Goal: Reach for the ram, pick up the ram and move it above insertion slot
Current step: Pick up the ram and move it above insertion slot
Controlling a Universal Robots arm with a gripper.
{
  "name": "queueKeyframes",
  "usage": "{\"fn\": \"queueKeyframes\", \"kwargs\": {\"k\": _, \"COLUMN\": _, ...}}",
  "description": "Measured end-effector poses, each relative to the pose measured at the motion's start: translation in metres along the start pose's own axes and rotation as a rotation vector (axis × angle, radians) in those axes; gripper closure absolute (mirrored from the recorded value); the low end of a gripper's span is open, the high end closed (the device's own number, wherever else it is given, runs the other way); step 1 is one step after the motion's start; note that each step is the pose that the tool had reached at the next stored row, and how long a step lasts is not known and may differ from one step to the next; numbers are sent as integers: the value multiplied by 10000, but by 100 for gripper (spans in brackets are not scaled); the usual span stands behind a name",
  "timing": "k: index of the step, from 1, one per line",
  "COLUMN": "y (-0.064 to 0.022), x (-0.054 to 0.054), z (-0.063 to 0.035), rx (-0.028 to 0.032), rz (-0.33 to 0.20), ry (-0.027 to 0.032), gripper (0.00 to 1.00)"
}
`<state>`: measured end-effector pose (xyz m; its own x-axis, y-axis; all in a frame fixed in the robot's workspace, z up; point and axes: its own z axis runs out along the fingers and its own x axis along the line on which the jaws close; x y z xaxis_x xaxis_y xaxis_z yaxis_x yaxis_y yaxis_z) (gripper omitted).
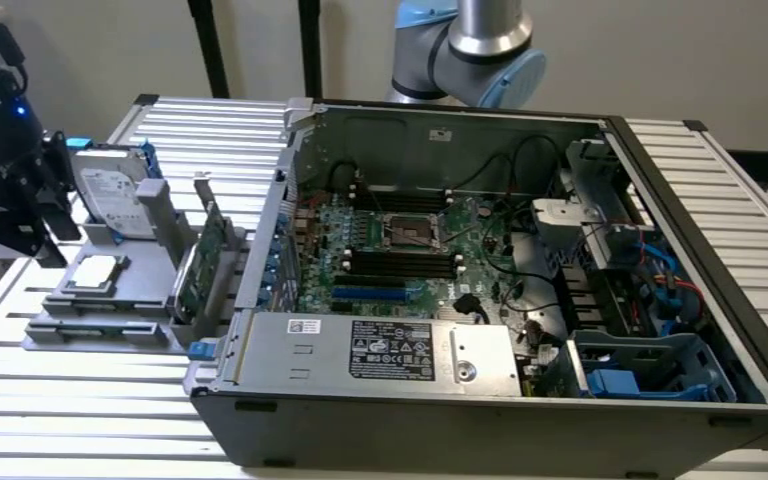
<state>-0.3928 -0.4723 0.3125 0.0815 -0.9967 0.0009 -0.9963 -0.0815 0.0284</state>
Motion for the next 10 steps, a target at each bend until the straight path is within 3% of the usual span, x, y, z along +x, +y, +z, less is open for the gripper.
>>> {"fn": "queueKeyframes", "kwargs": {"k": 10, "y": 20, "x": 17, "z": 183, "rx": -2, "rz": 1, "ry": 1, "gripper": 58}}
